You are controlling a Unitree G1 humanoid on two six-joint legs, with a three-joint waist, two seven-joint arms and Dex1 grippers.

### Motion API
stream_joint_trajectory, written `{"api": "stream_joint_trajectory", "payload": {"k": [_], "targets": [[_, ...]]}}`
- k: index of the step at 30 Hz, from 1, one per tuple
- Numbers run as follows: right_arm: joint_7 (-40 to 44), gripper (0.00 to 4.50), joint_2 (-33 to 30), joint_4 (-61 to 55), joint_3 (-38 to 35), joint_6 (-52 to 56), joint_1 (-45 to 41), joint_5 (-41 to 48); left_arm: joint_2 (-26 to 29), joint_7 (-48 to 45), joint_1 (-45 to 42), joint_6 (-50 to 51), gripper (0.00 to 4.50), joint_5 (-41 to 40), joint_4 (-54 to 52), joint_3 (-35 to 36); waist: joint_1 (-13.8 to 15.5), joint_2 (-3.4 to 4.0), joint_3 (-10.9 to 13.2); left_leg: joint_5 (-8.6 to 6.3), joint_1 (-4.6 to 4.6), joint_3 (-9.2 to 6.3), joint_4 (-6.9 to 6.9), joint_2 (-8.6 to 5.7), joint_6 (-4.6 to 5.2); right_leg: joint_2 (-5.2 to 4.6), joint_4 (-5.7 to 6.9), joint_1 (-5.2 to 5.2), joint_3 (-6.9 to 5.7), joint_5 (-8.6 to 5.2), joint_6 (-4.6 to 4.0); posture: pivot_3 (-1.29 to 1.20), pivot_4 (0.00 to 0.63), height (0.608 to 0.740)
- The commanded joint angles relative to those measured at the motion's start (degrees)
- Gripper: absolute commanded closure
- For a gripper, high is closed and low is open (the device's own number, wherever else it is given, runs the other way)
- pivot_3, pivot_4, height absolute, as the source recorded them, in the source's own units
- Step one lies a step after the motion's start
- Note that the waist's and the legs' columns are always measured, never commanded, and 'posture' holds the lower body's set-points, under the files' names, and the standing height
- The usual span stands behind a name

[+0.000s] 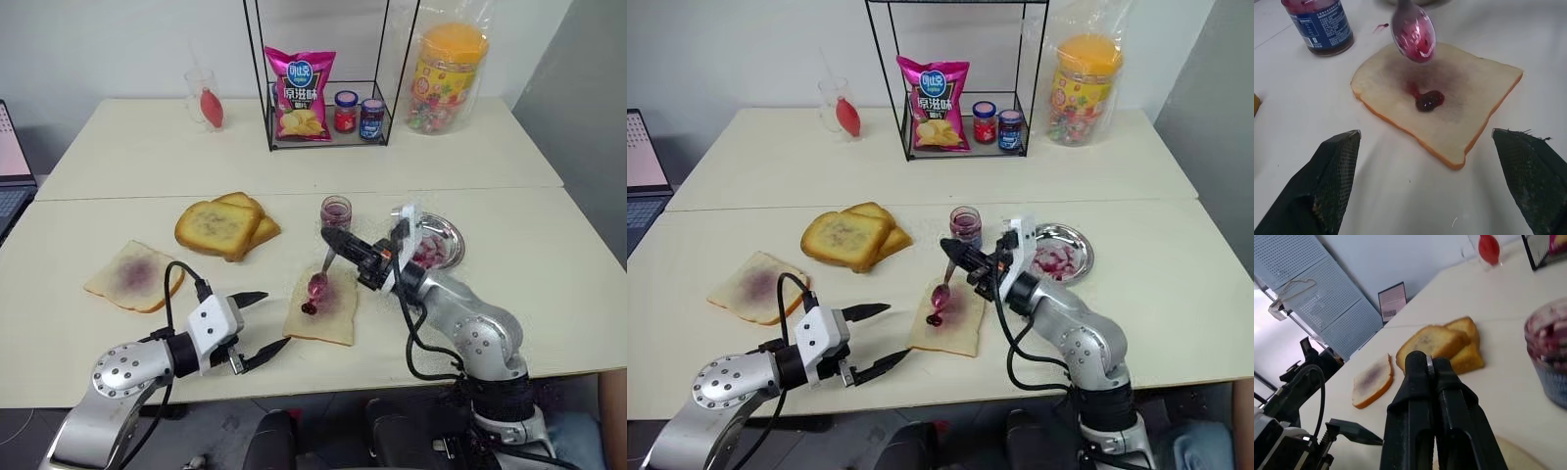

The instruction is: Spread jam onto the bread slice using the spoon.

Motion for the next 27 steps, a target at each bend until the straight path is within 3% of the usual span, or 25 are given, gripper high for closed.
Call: {"api": "stream_joint_trajectory", "payload": {"k": [1,11,20,27], "targets": [[-2.1,4.5,4.1,2.1,-2.3,0.4,0.0,3.4,0.4,-0.6,1.2,-1.7,0.0,-0.2,-1.3,0.7,-0.1,0.0,0.0,0.0,0.01,0.0,0.0,0.0,0.0,0.0,0.01,0.0,0.0,0.0,0.0,0.0,0.15,0.74],[-4.2,4.5,7.3,8.8,-4.8,1.5,-0.1,3.6,0.6,-1.1,0.5,-1.7,0.0,-0.3,-1.0,0.4,-0.1,-0.01,0.0,0.0,0.0,0.0,-0.01,0.0,0.0,0.01,0.0,0.0,-0.01,0.0,0.0,0.0,0.15,0.74],[-5.9,4.5,4.4,13.2,-8.0,-2.9,-1.8,-1.0,0.5,-1.4,-1.4,-0.7,0.0,-0.1,-1.1,-0.6,-0.1,-0.01,0.0,0.0,0.02,0.02,0.01,-0.01,0.0,0.01,0.0,0.02,0.01,0.02,0.03,0.0,0.15,0.74],[-7.0,4.5,3.5,8.4,-10.5,-0.9,-4.0,2.5,0.5,-1.4,-1.4,-0.9,0.0,0.0,-0.9,-0.6,-0.1,-0.01,0.0,0.0,0.01,0.01,0.01,-0.01,0.0,0.01,0.0,0.03,0.01,0.03,0.05,0.0,0.15,0.74]]}}
